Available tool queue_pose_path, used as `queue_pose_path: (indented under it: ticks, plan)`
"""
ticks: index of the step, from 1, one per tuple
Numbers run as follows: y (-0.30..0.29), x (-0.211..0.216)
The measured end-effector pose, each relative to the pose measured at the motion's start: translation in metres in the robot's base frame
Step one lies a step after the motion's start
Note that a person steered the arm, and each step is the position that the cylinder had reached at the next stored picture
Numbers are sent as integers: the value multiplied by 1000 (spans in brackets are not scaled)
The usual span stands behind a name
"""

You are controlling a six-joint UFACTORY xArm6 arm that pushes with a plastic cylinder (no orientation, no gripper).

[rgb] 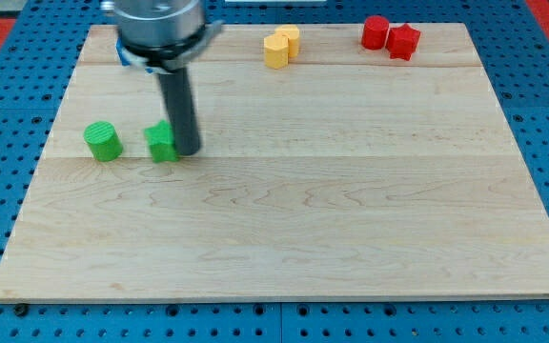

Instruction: Move arm to the left of the green circle

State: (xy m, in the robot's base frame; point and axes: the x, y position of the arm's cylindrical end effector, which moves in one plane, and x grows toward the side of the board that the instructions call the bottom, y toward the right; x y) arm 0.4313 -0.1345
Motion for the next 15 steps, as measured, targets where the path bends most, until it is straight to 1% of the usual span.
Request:
queue_pose_path:
  ticks: [2, 3, 4, 6, 7, 8, 9, 10, 11, 12, 13, 15]
  plan:
    - [0, 0]
    - [49, -14]
    - [62, -34]
    - [68, -119]
    - [68, -200]
    - [42, -237]
    - [-29, -238]
    - [-113, -238]
    - [-157, -229]
    - [-147, -202]
    - [-149, -201]
    - [-170, -196]
